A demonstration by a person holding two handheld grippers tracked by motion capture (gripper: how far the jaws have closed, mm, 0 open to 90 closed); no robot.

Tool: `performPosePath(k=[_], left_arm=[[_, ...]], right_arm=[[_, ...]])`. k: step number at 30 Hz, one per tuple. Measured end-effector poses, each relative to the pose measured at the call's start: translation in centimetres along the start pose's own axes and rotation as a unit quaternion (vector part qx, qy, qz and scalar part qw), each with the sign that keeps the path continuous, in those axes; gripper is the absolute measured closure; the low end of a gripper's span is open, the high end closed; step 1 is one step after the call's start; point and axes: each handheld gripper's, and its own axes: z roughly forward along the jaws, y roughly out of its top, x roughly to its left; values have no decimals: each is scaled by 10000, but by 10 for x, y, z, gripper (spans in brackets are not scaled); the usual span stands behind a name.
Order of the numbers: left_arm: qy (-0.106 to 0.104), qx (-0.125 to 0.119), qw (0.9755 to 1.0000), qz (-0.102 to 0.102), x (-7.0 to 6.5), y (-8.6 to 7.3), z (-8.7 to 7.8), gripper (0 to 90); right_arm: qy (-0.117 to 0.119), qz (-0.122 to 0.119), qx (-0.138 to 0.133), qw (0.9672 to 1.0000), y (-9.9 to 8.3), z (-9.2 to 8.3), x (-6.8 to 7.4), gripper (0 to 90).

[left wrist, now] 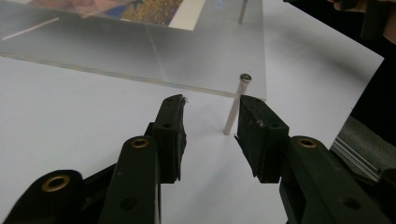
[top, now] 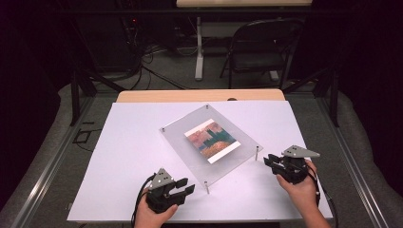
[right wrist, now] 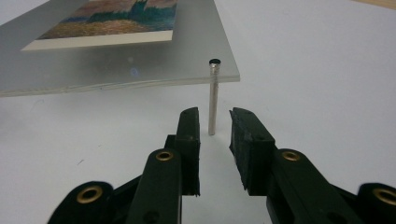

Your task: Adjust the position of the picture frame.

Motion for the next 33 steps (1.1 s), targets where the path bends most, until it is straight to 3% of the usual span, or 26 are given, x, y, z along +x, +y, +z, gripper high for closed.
performPosePath(k=[9,16,18,26,33], left_arm=[[-56,224,9997,63,-5,-9,15,616],[-51,251,9997,1,-5,-10,22,617],[-69,296,9995,65,-6,-9,26,629],[-105,422,9990,100,-11,-10,39,613],[-100,411,9990,138,-13,-8,45,632]], right_arm=[[41,147,42,9999,-7,6,-2,725],[162,93,228,9996,-8,23,-2,746],[177,67,290,9994,-8,28,-3,753],[209,20,350,9992,-2,45,-5,743],[181,-33,320,9993,1,52,-5,802]])
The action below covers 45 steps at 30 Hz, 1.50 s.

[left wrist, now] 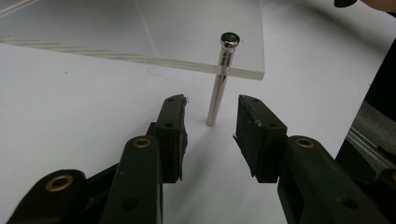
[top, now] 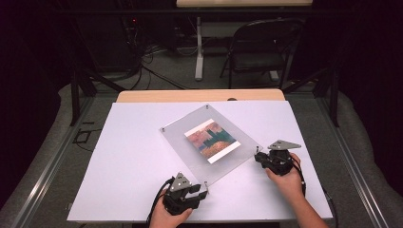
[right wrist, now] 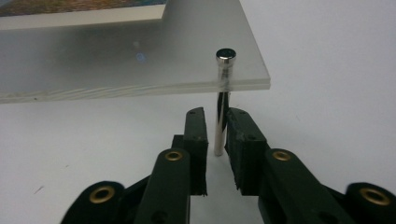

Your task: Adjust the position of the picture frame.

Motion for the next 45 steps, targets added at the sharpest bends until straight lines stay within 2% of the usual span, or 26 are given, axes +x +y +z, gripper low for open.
performPosePath(k=[2,8,14,21,29,35,45], left_arm=[[21,-18,10000,-11,-1,1,3,641],[73,-80,9999,12,-5,4,8,707],[50,-130,9999,64,-5,6,10,842],[41,-144,9998,154,-5,6,10,852],[-2,-150,9998,118,-3,6,9,852],[-11,-97,9999,110,-1,6,7,852],[11,-87,10000,42,5,4,1,850]], right_arm=[[-17,13,-28,10000,-1,0,-2,849],[90,103,-55,9999,-1,1,-5,850],[154,146,-81,9997,-1,2,-7,843],[168,53,-87,9998,1,5,-7,843],[128,-46,-77,9999,0,5,-6,851],[178,-20,-51,9998,0,4,-4,853],[270,-156,23,9995,2,4,1,857]])
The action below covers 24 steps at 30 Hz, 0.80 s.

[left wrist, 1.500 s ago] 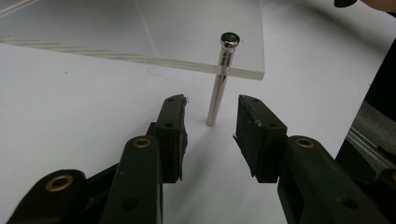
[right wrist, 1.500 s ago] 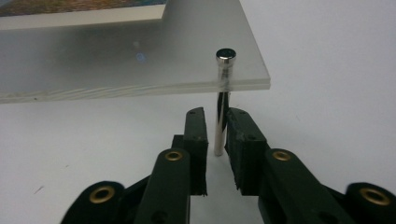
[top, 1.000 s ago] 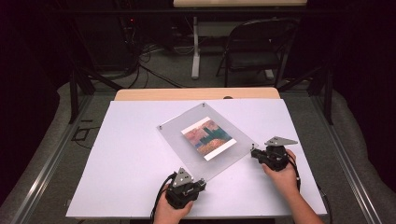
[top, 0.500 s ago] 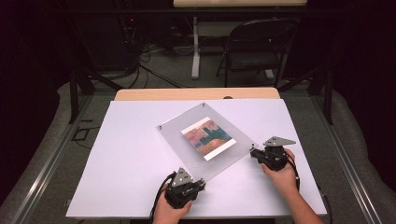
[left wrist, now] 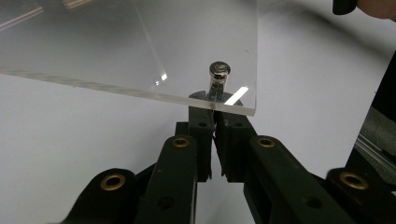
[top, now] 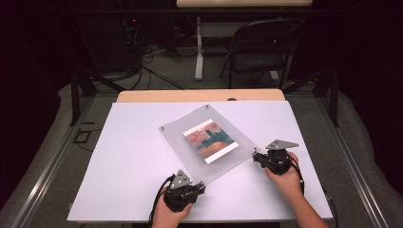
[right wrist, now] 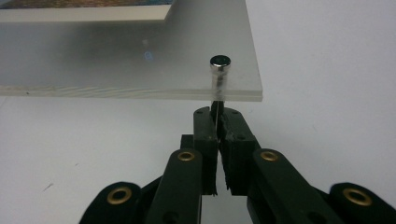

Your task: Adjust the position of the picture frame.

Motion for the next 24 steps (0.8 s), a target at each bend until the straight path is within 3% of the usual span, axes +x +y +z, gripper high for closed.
performPosePath(k=[12,24], left_arm=[[52,39,10000,-18,5,-1,-5,851],[82,257,9996,-49,18,0,-15,851]], right_arm=[[96,-69,41,9999,0,0,5,858],[298,-132,65,9994,1,1,12,856]])
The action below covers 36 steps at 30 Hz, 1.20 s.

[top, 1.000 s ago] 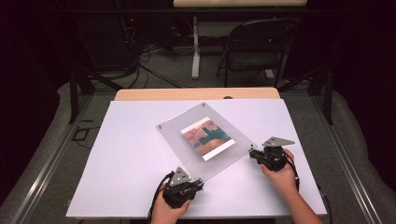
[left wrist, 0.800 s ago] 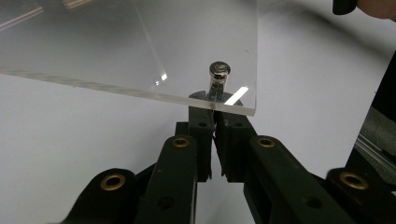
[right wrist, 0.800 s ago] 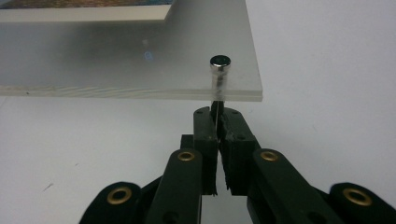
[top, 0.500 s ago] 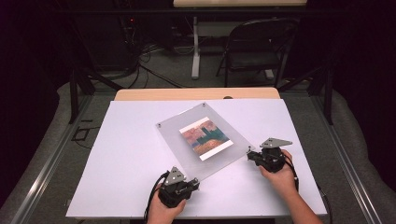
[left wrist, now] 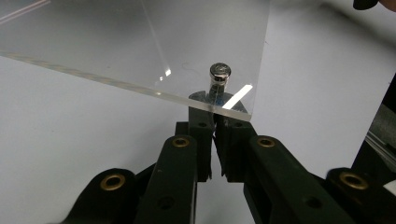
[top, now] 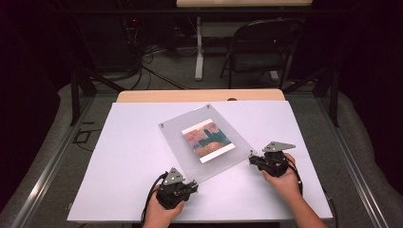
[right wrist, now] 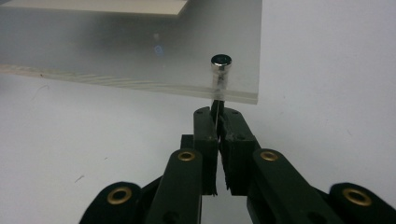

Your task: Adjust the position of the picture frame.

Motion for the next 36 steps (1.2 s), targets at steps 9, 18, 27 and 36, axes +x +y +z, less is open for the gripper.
performPosePath(k=[9,18,27,36], left_arm=[[73,31,10000,-54,10,-2,-8,851],[183,37,9996,-192,23,-7,-19,850],[228,45,9995,-221,37,-12,-29,853],[214,23,9996,-156,41,-13,-30,854]], right_arm=[[383,-110,-68,9992,1,5,1,851],[740,-342,-9,9967,6,12,8,850],[1037,-382,66,9939,9,17,17,857],[1137,-333,96,9929,6,14,20,857]])
